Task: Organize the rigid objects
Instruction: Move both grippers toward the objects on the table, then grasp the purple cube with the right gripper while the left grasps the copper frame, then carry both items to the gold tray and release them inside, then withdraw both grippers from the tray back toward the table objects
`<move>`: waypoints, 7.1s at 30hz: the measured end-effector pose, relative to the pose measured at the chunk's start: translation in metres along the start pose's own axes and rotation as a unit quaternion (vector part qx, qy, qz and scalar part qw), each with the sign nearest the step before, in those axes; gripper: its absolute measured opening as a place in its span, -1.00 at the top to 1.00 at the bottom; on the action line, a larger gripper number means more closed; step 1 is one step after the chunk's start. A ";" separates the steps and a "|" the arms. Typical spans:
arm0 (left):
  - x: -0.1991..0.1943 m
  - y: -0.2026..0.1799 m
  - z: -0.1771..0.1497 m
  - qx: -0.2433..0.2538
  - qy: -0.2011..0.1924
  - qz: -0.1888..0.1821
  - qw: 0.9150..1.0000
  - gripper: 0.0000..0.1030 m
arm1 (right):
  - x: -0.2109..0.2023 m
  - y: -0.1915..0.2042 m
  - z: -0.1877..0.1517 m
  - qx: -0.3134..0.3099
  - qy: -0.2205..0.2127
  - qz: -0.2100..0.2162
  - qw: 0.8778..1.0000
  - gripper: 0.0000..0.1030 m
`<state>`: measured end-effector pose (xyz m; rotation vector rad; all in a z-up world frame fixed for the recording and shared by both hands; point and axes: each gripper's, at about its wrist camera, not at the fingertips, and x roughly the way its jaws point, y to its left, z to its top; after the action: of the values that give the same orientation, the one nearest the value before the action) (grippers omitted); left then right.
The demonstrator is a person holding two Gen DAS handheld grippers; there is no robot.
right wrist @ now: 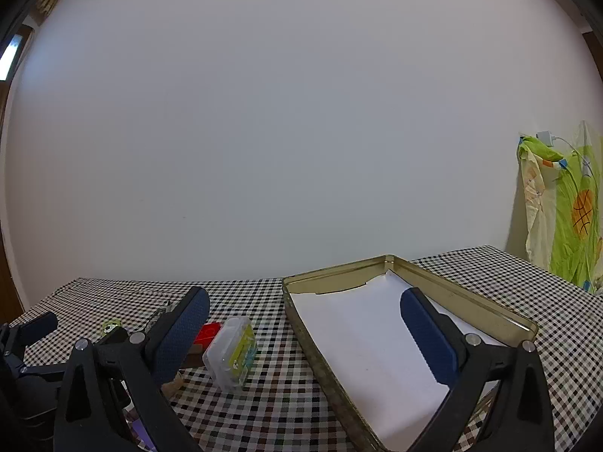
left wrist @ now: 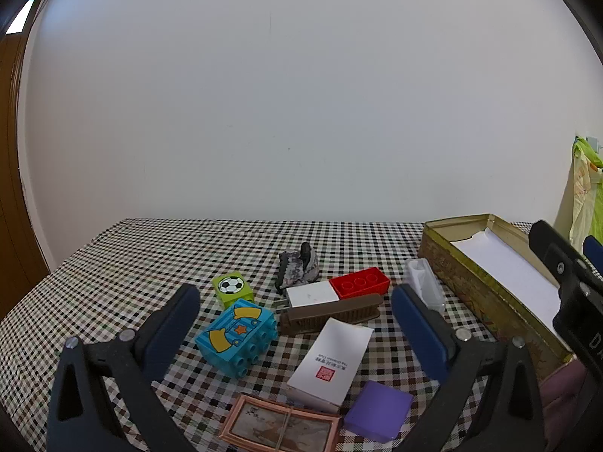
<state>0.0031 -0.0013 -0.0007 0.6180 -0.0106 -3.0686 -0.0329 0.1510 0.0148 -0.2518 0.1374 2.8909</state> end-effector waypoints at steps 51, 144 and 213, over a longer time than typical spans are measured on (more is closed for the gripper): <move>-0.035 0.093 -0.047 -0.025 0.163 0.050 0.985 -0.99 | 0.043 0.086 -0.071 -0.162 0.339 0.325 0.868 -0.02; 0.049 -0.217 0.014 0.103 0.115 -0.133 0.979 -0.51 | 0.092 -0.179 -0.008 -0.007 0.217 0.075 0.973 0.17; 0.015 -0.116 0.011 0.058 0.028 -0.069 0.995 -0.99 | -0.012 -0.158 0.006 0.061 0.002 -0.114 0.992 -0.49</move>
<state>-0.0165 0.1144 0.0024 0.7411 -0.1540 -3.2009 0.0152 0.3015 0.0111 -0.2353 0.2668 2.6447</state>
